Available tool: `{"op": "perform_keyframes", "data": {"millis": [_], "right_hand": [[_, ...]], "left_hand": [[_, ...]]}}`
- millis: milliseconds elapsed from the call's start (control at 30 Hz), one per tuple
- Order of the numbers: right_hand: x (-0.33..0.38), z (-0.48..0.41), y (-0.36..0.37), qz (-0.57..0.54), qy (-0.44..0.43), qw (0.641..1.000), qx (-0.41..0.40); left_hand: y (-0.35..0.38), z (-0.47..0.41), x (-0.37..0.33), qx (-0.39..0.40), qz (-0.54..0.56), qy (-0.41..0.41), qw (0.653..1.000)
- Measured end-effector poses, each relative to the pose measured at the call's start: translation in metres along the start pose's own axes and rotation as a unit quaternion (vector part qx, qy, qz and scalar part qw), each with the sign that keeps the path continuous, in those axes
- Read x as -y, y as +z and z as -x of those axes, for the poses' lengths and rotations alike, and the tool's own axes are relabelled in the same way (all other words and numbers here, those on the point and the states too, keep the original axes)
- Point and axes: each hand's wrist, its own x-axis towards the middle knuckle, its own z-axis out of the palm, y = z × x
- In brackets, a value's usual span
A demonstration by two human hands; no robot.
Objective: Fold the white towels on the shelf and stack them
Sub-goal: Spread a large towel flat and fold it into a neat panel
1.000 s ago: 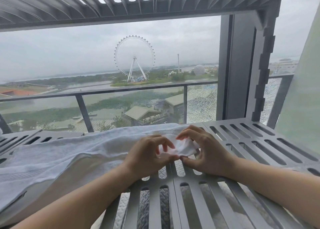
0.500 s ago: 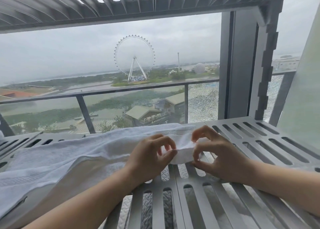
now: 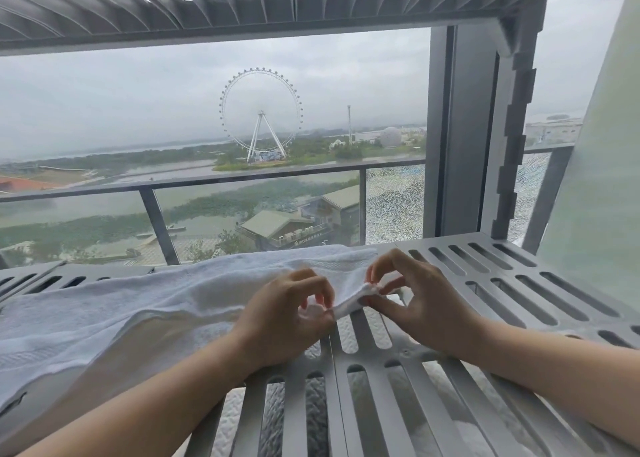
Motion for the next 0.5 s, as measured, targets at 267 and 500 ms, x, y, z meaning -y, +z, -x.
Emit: {"op": "perform_keyframes", "data": {"millis": [267,500], "right_hand": [[-0.0005,-0.0026,0.0001,0.045,-0.022,0.998,0.025],[-0.0009,-0.0016,-0.0005,0.100,-0.032,0.994,0.036]], "left_hand": [[-0.0012,0.0013,-0.0033,-0.009,-0.019,0.013,1.000],[0.0021,-0.0004,-0.0044,-0.055,-0.026,-0.004,0.998]]}}
